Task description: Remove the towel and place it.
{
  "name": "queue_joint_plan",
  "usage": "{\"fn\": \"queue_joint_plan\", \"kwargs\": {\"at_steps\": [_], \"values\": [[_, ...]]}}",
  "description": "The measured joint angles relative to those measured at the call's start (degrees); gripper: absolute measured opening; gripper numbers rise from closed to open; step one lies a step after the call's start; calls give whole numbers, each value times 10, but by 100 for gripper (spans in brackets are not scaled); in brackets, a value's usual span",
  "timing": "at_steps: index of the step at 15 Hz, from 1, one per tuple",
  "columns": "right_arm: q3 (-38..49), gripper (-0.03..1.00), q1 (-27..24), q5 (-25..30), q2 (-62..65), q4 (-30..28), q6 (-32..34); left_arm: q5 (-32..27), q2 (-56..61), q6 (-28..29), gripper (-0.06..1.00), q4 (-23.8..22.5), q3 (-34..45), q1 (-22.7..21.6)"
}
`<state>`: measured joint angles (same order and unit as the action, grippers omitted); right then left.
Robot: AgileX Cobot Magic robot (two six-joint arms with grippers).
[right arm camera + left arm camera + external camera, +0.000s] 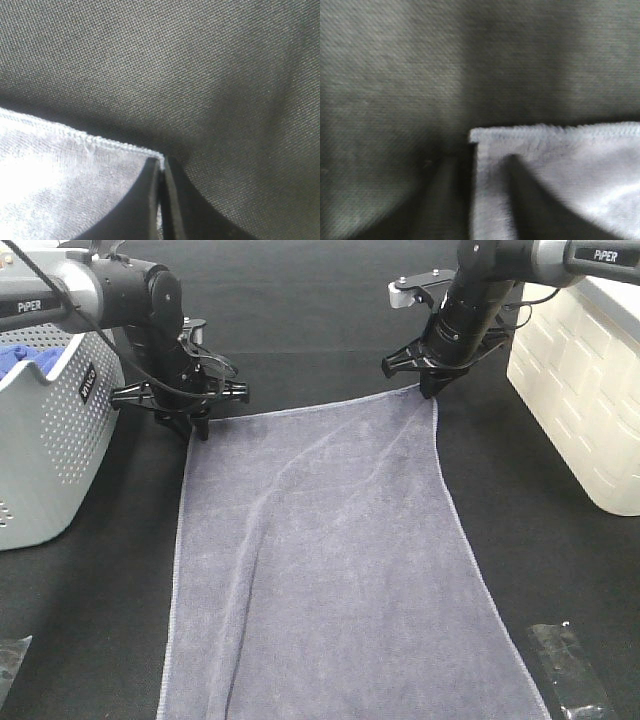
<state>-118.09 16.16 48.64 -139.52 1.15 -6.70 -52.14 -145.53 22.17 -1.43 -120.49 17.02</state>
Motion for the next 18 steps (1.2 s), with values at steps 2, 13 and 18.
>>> {"fn": "queue_joint_plan", "kwargs": {"at_steps": [2, 13, 18], "values": [[0, 0, 0, 0, 0, -5, 0, 8, -1, -11, 2, 6, 0, 1], [-52, 0, 0, -40, 0, -101, 46, 144, 23, -34, 0, -45, 0, 1], [-60, 0, 0, -110, -2, -140, 48, 248, 25, -33, 0, -64, 1, -8]]}}
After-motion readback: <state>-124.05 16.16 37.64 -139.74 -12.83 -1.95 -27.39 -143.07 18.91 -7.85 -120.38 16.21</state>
